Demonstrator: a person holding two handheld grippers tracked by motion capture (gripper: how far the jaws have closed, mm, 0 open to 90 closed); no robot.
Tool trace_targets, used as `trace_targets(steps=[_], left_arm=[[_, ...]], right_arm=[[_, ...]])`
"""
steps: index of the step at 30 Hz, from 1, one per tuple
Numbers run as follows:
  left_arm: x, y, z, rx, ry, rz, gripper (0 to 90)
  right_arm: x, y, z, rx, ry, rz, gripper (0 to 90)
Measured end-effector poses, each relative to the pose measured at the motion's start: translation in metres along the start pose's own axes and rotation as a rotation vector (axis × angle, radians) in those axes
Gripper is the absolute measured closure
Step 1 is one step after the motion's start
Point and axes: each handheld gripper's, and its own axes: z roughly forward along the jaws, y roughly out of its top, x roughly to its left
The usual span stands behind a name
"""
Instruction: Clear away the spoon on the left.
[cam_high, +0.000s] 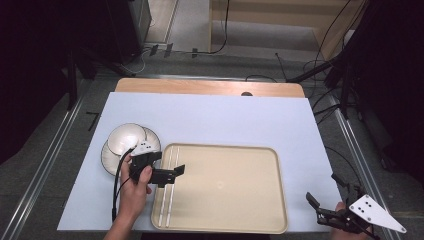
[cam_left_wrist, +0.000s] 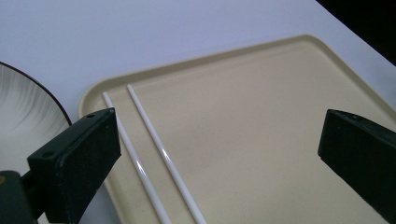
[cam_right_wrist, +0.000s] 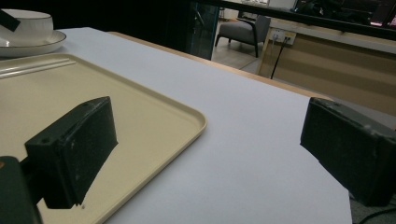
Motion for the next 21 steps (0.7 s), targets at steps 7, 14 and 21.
trace_targets(steps=[7,14,21], left_arm=[[0.006,0.003,-0.013,-0.019,0.041,-0.015,0.0],[0.015,0.004,-0.023,-0.027,0.068,-0.017,0.0],[0.024,0.005,-0.035,-0.052,0.088,-0.027,0.0]], right_arm=[[0.000,0.000,-0.001,0.001,0.002,0.000,3.7],[0.000,0.000,-0.001,0.002,0.000,0.001,3.7],[-0.001,0.000,-0.001,0.002,0.003,0.004,3.7]])
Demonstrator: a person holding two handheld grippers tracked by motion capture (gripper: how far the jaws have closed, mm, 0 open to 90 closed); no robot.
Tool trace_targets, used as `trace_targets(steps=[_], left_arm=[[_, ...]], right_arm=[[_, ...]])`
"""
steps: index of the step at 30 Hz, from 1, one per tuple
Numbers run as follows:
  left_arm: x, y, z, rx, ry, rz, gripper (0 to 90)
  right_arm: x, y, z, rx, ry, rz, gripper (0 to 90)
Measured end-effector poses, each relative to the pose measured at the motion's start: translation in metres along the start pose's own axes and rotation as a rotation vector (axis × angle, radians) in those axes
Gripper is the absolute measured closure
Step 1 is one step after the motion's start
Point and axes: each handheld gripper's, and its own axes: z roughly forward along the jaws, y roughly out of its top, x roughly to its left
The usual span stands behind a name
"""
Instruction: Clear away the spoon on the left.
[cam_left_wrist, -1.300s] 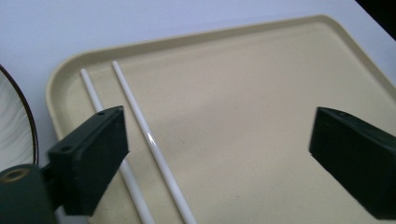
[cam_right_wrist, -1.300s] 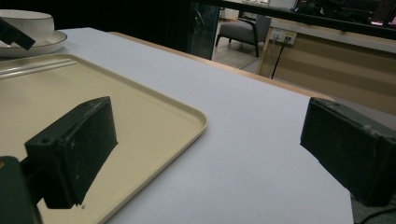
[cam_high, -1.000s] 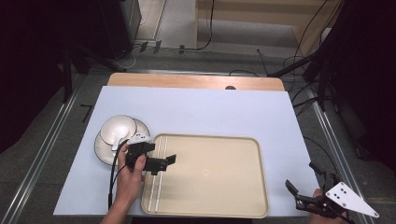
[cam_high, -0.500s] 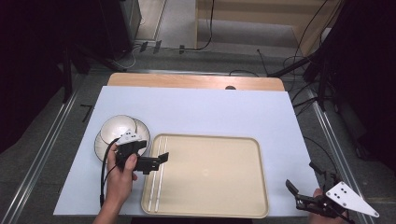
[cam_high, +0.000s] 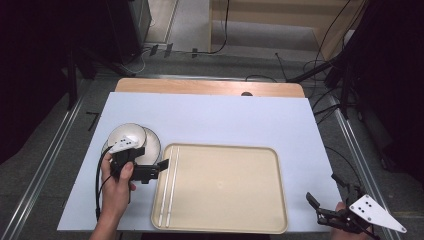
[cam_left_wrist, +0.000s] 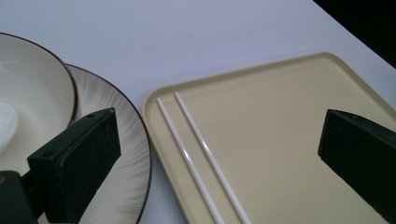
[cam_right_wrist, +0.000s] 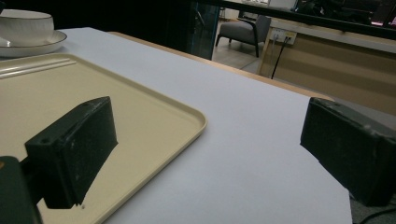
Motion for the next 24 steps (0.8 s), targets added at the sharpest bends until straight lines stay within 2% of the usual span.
trace_targets(steps=[6,9,14,24], left_arm=[[0.009,0.001,-0.008,-0.014,0.020,-0.014,0.0],[0.015,0.000,-0.012,-0.016,0.043,-0.016,0.0],[0.025,0.000,-0.019,-0.030,0.047,-0.044,0.0],[0.040,0.000,-0.030,-0.039,0.112,-0.072,0.0]], right_arm=[[0.001,0.000,0.001,0.001,-0.001,-0.004,3.7],[0.001,0.000,0.001,0.003,-0.002,-0.003,3.7],[0.001,0.000,0.001,0.005,-0.002,-0.002,3.7],[0.000,0.000,0.001,0.005,-0.004,-0.003,3.7]])
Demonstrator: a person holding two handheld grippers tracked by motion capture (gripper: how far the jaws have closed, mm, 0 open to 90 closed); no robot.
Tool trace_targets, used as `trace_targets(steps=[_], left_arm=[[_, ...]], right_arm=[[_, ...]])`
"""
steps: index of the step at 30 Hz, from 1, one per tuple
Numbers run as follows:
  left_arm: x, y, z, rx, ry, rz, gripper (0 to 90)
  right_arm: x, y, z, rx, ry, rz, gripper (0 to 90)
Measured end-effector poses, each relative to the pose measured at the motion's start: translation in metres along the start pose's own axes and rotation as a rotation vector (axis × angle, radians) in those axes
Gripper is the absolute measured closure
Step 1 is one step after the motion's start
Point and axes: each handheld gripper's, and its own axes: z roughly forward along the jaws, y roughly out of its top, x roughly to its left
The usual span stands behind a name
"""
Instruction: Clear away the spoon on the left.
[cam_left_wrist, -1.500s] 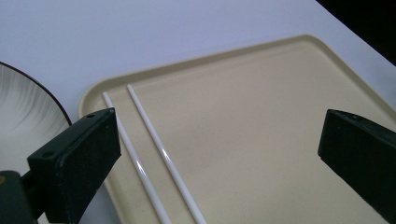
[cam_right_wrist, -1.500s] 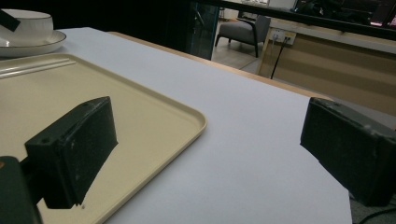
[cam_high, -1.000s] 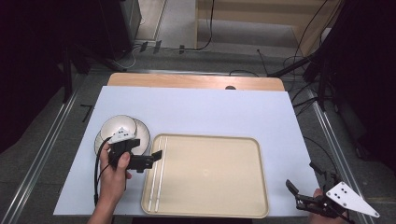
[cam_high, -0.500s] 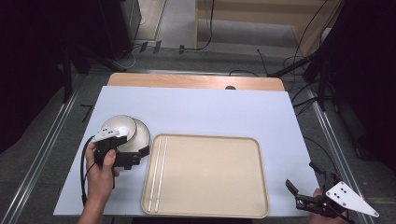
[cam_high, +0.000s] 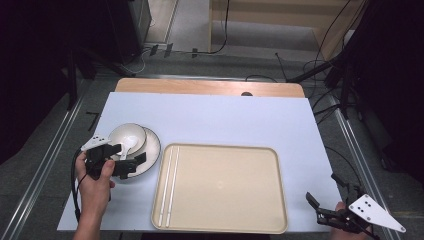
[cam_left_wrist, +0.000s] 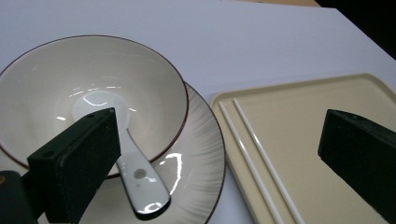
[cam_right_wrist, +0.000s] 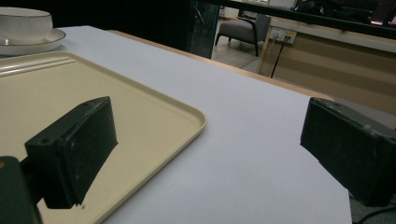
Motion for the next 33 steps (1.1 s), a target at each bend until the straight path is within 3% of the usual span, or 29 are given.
trace_targets(steps=[6,8,10,15,19,22,26,33], left_arm=[[0.008,0.000,-0.005,0.008,0.044,-0.009,0.0],[0.009,0.000,-0.008,0.008,0.087,-0.012,2.0],[0.011,-0.001,-0.010,0.004,0.111,-0.024,9.5],[0.016,-0.004,-0.011,0.017,0.110,-0.096,34.1],[0.018,-0.006,-0.011,0.024,0.133,-0.130,45.0],[0.021,-0.008,-0.012,0.030,0.091,-0.161,54.0],[0.024,-0.010,-0.010,0.068,0.082,-0.190,60.9],[0.033,-0.013,-0.015,0.043,0.029,-0.251,77.3]], right_arm=[[0.001,0.000,0.001,0.004,0.002,-0.001,3.7],[0.001,0.000,0.001,0.004,0.002,0.000,3.7],[0.000,0.000,0.001,0.003,0.002,0.000,3.7],[0.001,0.000,0.001,0.006,0.006,0.000,3.7],[0.001,0.000,0.001,0.004,0.003,-0.002,3.7],[0.000,0.000,0.001,0.001,0.003,0.001,3.7],[0.000,0.000,0.001,0.002,0.004,0.000,3.7],[0.000,0.000,0.002,0.002,0.005,0.001,3.7]])
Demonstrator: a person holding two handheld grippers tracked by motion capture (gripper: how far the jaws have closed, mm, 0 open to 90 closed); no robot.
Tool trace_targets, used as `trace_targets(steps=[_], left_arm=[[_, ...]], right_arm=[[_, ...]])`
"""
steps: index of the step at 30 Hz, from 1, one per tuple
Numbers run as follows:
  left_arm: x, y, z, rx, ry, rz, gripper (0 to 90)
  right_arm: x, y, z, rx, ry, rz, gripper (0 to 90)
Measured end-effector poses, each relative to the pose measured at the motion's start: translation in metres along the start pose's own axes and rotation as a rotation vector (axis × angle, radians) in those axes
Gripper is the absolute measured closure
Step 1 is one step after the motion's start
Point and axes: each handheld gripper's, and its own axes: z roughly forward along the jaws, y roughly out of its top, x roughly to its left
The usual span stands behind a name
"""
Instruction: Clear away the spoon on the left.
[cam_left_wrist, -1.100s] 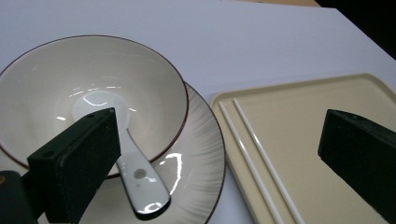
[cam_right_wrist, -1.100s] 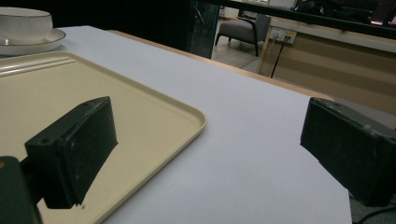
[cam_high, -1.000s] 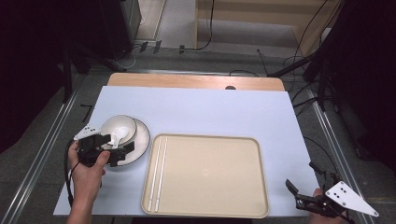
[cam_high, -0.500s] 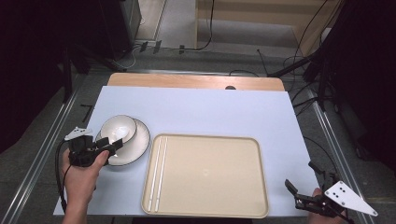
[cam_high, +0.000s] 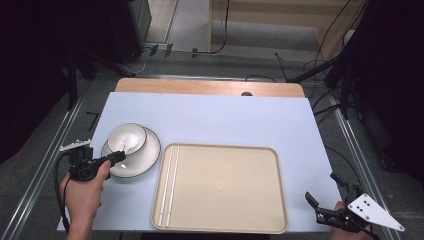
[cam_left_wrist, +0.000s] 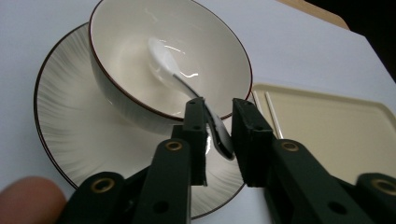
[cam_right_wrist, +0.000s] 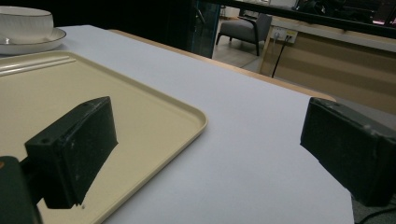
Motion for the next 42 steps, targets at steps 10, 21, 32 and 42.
trace_targets(steps=[10,21,32,42], left_arm=[[-0.004,-0.001,0.004,0.005,0.031,0.037,82.8],[-0.010,-0.005,0.004,-0.025,0.085,0.111,86.5],[-0.011,-0.003,-0.006,-0.074,0.082,0.130,86.8],[-0.016,0.000,-0.016,-0.126,0.062,0.136,86.8]], right_arm=[[0.001,0.000,0.001,0.002,0.000,-0.003,3.7],[0.001,0.000,0.000,0.001,-0.001,-0.004,3.7],[0.001,0.000,0.000,-0.001,-0.002,-0.008,3.7],[0.001,0.000,0.000,-0.003,0.000,-0.005,3.7]])
